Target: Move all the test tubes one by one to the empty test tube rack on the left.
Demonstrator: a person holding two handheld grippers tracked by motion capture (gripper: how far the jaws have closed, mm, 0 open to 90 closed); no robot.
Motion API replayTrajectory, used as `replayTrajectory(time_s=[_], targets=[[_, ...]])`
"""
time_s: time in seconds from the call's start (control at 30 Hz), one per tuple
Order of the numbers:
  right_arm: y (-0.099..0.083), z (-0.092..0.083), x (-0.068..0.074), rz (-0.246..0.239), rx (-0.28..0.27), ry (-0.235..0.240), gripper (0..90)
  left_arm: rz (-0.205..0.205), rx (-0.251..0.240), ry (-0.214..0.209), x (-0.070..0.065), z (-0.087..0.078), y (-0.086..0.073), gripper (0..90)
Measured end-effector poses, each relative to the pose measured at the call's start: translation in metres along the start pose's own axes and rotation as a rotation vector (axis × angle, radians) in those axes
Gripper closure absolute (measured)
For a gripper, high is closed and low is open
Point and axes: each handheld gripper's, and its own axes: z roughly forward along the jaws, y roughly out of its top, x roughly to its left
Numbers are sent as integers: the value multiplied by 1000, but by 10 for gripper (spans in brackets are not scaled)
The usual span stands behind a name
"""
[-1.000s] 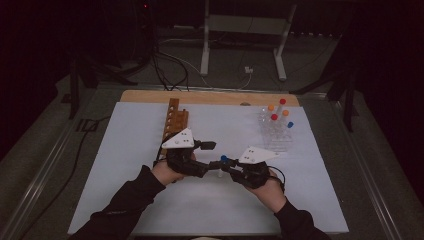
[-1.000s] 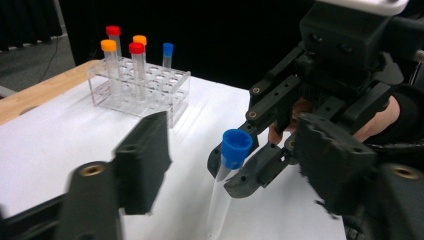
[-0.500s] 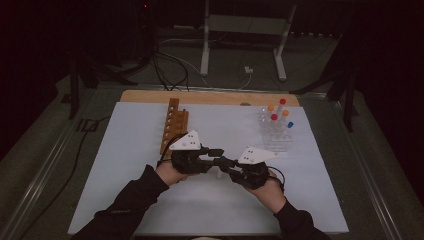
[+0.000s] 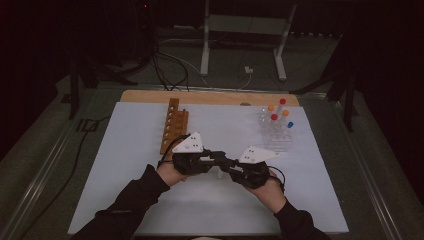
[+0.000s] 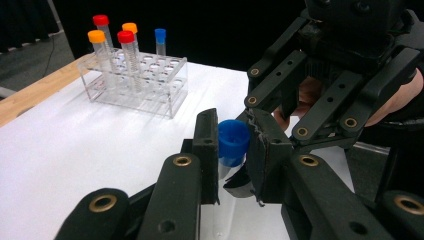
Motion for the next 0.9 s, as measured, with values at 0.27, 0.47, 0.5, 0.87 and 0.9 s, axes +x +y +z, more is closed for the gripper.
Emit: replayTrajectory(time_s=[0.27, 0.47, 0.5, 0.87, 0.9], targets=[[-1, -1, 0, -9, -20, 3, 660, -5, -15, 20, 4, -4, 1, 772], [-1, 0, -2, -3, -25, -12, 503, -26, -38, 53, 11, -15, 5, 772], [-2, 0, -3, 3, -29, -15, 481, -26, -38, 53, 11, -15, 5, 772], [-1, 0, -6, 26, -40, 9, 203, -28, -47, 113, 27, -30, 10, 772], [-1, 0, -6, 27, -43, 6, 174, -31, -49, 121, 29, -31, 10, 772]])
